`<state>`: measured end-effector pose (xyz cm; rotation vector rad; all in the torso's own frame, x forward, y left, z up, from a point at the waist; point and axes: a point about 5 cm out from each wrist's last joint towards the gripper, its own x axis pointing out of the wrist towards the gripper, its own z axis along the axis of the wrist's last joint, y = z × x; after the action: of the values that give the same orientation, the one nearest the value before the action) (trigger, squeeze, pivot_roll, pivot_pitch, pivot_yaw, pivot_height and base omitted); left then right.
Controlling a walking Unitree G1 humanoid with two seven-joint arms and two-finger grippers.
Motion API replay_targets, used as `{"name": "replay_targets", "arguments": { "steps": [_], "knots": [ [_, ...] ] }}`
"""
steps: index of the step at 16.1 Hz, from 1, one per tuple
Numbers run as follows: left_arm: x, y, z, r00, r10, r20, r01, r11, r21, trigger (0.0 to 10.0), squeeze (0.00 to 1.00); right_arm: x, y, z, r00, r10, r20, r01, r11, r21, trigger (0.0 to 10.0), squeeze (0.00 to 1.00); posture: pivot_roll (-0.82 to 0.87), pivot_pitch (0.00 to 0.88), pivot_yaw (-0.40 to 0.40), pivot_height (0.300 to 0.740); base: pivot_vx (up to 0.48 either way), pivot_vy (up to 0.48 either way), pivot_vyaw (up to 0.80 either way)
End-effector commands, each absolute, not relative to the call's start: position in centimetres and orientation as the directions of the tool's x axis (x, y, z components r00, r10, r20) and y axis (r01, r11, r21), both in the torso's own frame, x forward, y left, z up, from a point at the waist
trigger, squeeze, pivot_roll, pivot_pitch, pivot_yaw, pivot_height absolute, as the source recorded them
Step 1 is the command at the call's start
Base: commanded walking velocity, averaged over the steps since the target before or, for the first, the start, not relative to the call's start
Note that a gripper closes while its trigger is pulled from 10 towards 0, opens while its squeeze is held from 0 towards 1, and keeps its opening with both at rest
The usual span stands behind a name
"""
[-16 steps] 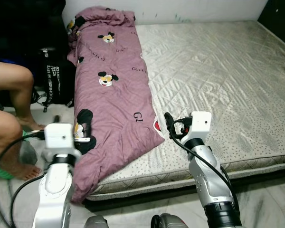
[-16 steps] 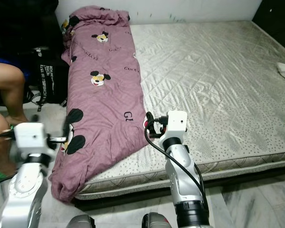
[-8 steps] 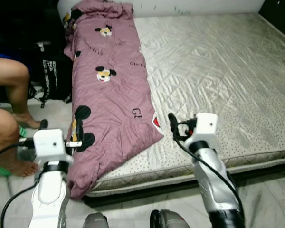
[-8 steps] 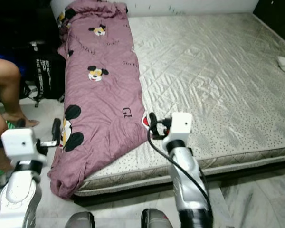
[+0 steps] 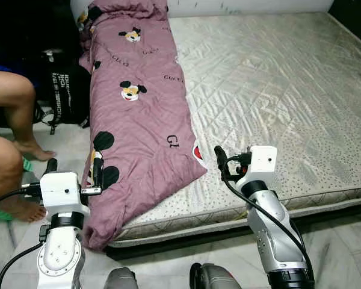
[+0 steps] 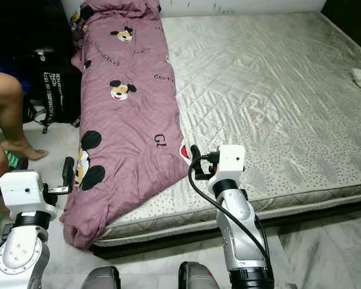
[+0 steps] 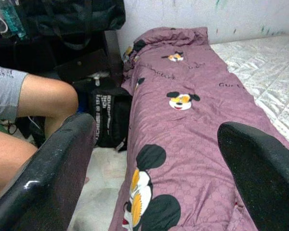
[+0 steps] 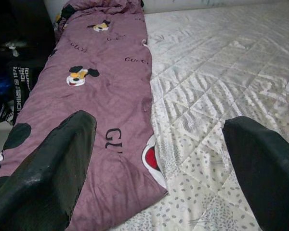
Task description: Clean up the room
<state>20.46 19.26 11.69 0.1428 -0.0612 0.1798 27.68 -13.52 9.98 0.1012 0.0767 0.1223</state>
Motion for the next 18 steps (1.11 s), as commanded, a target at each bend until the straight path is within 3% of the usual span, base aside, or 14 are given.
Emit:
{"name": "replay_targets", "arguments": {
  "steps": [1, 11, 18],
  "knots": [
    [20.5, 19.2, 11.8, 0.983, 0.168, 0.070, -0.176, 0.973, 0.149, 10.0, 0.00, 27.6, -13.6, 10.0, 0.989, 0.125, -0.075, -0.116, 0.987, 0.108, 10.0, 0.00, 0.10, 0.161, -0.026, 0.740, 0.000, 0.000, 0.00],
    [21.2, 19.1, 11.7, 0.984, 0.167, 0.064, -0.174, 0.974, 0.144, 10.0, 0.00, 28.0, -13.4, 9.9, 0.987, 0.140, -0.077, -0.131, 0.985, 0.109, 10.0, 0.00, 0.09, 0.148, -0.027, 0.727, 0.000, 0.000, 0.00],
    [21.5, 19.1, 11.7, 0.984, 0.166, 0.068, -0.174, 0.974, 0.146, 10.0, 0.00, 28.2, -13.2, 9.9, 0.985, 0.155, -0.080, -0.147, 0.984, 0.106, 10.0, 0.00, 0.10, 0.135, -0.029, 0.629, 0.000, 0.000, 0.00]
  ]
}}
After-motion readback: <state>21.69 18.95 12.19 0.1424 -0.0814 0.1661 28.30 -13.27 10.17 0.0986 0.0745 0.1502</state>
